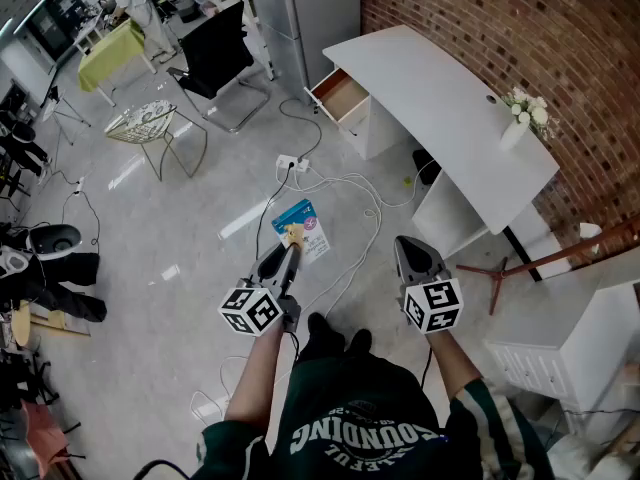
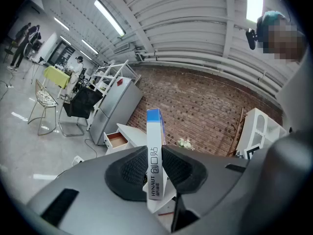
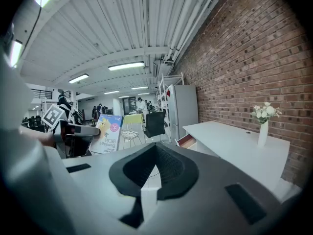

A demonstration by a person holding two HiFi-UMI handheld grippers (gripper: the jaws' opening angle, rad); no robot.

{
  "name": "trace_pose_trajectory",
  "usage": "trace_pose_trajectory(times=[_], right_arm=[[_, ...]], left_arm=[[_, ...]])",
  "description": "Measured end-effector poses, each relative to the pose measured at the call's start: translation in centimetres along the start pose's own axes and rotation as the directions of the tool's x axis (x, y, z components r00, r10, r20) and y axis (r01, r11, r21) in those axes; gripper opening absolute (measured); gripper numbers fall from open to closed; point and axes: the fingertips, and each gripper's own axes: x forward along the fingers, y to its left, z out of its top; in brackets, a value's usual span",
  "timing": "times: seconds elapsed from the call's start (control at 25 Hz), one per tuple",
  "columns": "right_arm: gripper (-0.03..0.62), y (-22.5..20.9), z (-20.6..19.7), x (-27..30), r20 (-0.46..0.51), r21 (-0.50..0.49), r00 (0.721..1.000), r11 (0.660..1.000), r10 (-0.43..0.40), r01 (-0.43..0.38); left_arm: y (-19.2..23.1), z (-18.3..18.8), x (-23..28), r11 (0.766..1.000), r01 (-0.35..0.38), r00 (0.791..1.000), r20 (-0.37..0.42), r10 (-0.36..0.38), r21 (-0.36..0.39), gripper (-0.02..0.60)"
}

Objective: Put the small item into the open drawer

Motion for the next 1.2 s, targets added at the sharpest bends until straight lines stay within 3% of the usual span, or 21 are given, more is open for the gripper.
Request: trace_pose_trajectory(times=[0.56,1.2], right_arm=[[0.023,1.2,0.0,0.3,0.013,-0.043,1.0,0.999,0.026,-0.025],[0.023,0.5,0.1,0.6,0.014,-0.01,0.999,0.999,0.04,-0.04]], left_arm=[[0.2,0.0,0.2,1.0,0.001,1.0,0.001,-0.001,-0.01,0.101],[0.2,0.4,1.4,1.0,-0.006,1.0,-0.001,0.006,-0.014,0.101]])
